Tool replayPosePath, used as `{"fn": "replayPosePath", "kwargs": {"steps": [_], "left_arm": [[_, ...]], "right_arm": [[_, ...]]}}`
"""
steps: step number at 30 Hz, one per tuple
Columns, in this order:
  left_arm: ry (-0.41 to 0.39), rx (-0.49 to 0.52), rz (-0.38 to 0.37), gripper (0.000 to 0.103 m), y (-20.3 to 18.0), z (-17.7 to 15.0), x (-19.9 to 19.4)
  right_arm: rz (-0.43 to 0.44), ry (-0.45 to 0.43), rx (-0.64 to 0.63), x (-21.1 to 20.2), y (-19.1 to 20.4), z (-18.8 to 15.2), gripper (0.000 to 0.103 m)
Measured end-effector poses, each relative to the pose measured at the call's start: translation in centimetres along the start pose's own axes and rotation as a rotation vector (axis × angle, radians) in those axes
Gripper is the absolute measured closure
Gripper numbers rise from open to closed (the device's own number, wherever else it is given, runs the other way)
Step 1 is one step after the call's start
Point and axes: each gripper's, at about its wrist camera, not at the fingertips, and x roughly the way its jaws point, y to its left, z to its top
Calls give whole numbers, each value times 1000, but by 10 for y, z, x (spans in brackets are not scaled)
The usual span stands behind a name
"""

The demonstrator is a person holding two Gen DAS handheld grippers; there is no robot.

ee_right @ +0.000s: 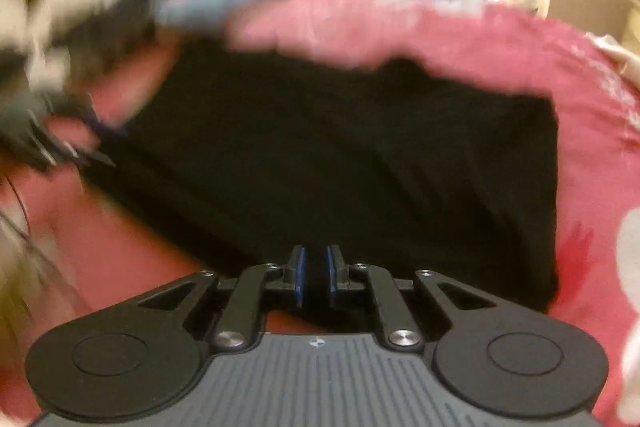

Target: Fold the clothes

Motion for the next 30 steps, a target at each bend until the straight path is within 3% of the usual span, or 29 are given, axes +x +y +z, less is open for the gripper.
{"fn": "replayPosePath", "kwargs": {"steps": [4, 5, 7, 10, 12, 15, 18, 22, 24, 25, 28, 30], "left_arm": [[32, 1, 24, 47, 2, -9, -11], [27, -12, 25, 47, 5, -9, -14], [17, -34, 30, 47, 9, -8, -19], [15, -56, 18, 47, 11, -6, -19], [23, -62, 17, 47, 14, -7, -19], [34, -79, 34, 47, 19, -9, -24], [30, -113, 52, 48, 25, -12, -30], [21, -191, 61, 48, 38, -16, -36], [16, -209, 71, 48, 44, -18, -40], [15, -216, 76, 48, 47, -19, -42], [11, -246, 94, 48, 56, -22, -45], [6, -274, 108, 48, 62, -23, -45]], "right_arm": [[-112, -30, 107, -22, -18, -5, 90], [-123, -49, 84, -27, -15, -1, 90], [-58, -97, 20, -28, 4, 11, 90], [143, -153, -81, -20, 41, 28, 91], [282, -160, -117, -8, 65, 33, 91], [390, -127, -208, 17, 93, 43, 91], [427, -127, -268, 31, 105, 50, 91], [378, -60, -320, 59, 115, 52, 91], [556, 40, -282, 61, 113, 54, 93], [571, 48, -300, 59, 116, 54, 93], [556, 40, -379, 49, 130, 53, 93], [502, -33, -339, 51, 129, 61, 93]]}}
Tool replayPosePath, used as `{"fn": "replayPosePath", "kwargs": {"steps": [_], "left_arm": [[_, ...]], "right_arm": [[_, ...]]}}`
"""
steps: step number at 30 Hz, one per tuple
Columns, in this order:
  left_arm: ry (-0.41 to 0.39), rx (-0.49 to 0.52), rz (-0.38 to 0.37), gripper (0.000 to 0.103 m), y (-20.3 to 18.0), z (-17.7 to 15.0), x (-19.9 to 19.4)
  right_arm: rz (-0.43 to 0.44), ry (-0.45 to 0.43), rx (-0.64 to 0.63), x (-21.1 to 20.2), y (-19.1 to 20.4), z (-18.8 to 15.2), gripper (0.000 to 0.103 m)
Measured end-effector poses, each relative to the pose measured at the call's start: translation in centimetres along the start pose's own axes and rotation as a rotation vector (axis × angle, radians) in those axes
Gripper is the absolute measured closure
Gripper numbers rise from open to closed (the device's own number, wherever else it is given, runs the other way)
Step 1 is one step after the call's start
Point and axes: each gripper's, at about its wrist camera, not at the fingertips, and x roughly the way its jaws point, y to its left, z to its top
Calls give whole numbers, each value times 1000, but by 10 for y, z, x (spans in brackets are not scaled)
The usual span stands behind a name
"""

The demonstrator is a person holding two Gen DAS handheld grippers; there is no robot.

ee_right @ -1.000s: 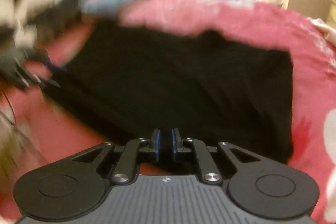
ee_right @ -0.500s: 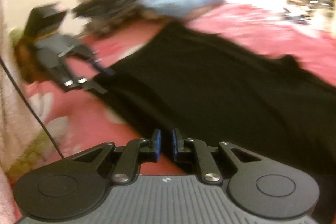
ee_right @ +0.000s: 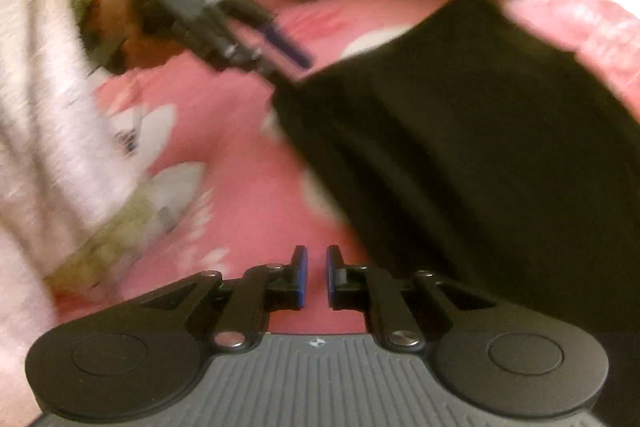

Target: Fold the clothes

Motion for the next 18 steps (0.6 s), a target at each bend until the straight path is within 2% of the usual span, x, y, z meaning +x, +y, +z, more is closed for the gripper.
{"fn": "replayPosePath", "kwargs": {"steps": [1, 4, 9, 12, 15, 17, 18], "left_arm": [[-5, -15, 5, 48, 3, 1, 1], [-21, -53, 24, 47, 10, 4, 2], [-44, -83, 58, 47, 22, 6, -2], [-62, -99, 61, 47, 25, 10, 0], [-82, -97, 60, 46, 23, 17, 7], [-84, -80, 69, 46, 21, 21, 15], [-76, -68, 78, 46, 20, 22, 20]], "right_arm": [[-36, -36, 25, 1, -4, 2, 93], [-34, -19, 61, 16, -6, -4, 93], [77, 29, -125, 19, 33, -1, 93], [-57, -78, -106, 15, 22, 15, 93], [-128, -107, -119, 29, 18, 17, 93], [-63, -82, -203, 39, 40, 11, 92], [-4, -62, -268, 40, 55, 9, 93]]}}
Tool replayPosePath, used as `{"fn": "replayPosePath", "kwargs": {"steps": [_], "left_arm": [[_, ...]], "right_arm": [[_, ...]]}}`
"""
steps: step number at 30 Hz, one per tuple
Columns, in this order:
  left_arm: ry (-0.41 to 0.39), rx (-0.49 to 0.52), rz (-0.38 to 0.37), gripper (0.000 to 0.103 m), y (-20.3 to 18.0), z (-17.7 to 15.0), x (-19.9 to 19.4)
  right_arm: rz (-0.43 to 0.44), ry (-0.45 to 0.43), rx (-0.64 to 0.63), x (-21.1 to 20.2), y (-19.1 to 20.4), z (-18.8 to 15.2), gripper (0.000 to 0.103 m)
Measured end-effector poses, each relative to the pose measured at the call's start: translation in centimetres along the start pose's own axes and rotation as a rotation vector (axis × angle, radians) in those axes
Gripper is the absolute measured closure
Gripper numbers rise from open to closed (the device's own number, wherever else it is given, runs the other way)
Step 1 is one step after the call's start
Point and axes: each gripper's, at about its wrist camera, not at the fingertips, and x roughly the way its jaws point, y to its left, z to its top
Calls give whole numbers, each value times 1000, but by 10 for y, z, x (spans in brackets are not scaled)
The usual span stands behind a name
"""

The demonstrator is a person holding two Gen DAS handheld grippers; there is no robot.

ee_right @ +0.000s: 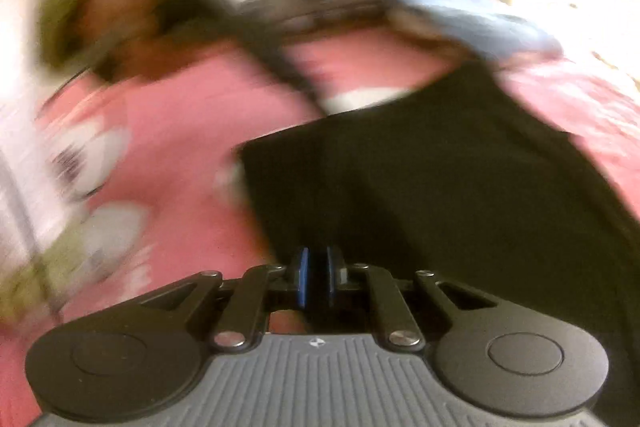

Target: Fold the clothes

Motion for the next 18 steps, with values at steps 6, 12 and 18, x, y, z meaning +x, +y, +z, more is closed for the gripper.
{"fn": "replayPosePath", "kwargs": {"steps": [6, 12, 18], "left_arm": [[-5, 65, 59, 45, -5, 1, 11], [-10, 62, 69, 42, -2, -2, 12], [-22, 45, 66, 42, 1, -4, 11]], "right_arm": [[-89, -73, -59, -14, -3, 19, 93], [6, -36, -117, 12, 12, 15, 93], [-90, -102, 74, -26, -15, 14, 93]]}}
